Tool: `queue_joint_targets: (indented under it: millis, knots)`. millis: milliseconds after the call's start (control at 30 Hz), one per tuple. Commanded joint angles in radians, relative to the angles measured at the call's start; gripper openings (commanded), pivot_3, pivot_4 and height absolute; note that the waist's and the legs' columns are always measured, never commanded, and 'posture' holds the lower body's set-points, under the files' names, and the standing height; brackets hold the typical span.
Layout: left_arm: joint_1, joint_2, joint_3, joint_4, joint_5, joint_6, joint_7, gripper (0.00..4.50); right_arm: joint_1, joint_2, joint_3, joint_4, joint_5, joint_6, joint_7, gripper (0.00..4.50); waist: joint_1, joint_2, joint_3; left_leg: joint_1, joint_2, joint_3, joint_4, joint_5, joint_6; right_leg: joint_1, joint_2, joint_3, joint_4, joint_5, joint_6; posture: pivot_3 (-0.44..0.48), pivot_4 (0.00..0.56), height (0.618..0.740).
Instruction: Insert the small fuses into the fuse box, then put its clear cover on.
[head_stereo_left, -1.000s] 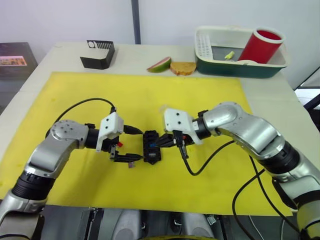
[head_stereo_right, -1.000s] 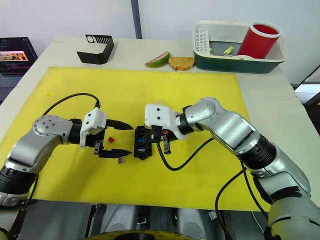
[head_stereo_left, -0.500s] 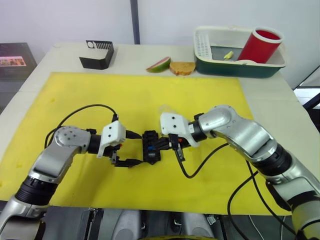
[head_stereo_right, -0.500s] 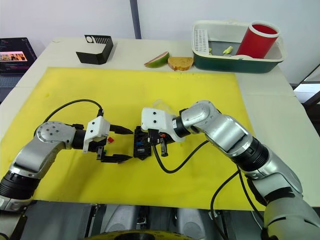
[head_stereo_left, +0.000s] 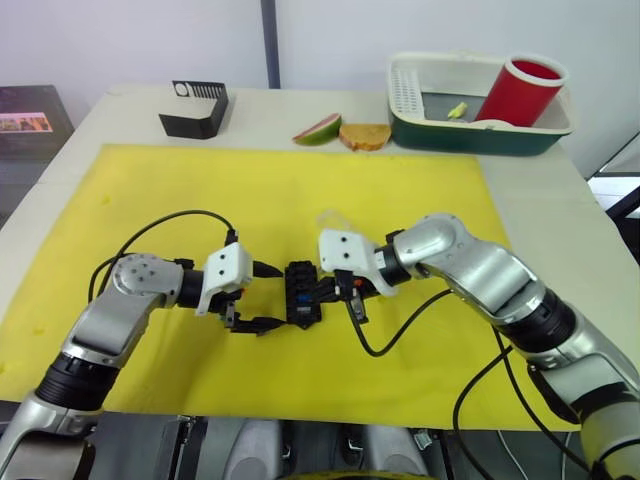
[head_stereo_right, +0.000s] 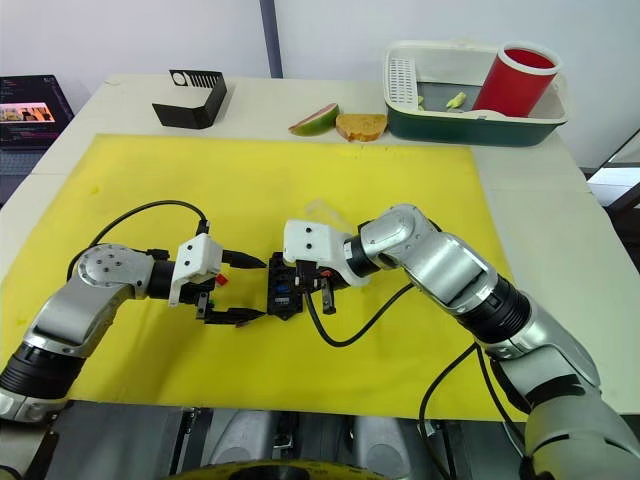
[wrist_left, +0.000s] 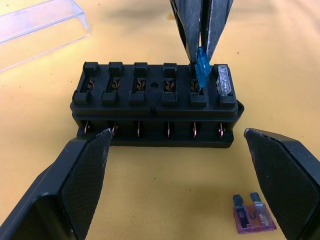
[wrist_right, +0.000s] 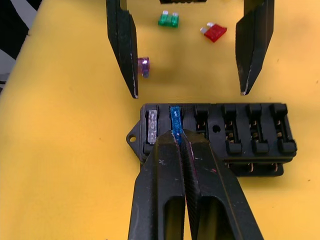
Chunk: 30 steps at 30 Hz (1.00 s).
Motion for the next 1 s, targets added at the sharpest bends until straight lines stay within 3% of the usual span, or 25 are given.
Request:
queue_joint_targets:
  millis: [33,1000]
  knots:
    - [-0.011,-0.002,0.006,-0.012,0.000,-0.016,0.000,4.46,0.000,0.013,-0.009,-0.007,-0.014,-0.012,0.002,0.00,0.000,0.000,0.000,0.000,0.000,0.000,0.000,0.000,0.000,0.000,0.000,0.000,0.000,0.000,0.000,0.000,0.150,0.740]
    - [-0.011,-0.001,-0.004,-0.008,0.013,-0.025,-0.006,4.46,-0.031,0.030,-0.047,-0.016,-0.019,0.009,0.022,0.00,-0.001,0.000,0.000,0.000,0.000,0.000,0.000,0.000,0.000,0.000,0.000,0.000,0.000,0.000,0.000,0.000,0.150,0.740]
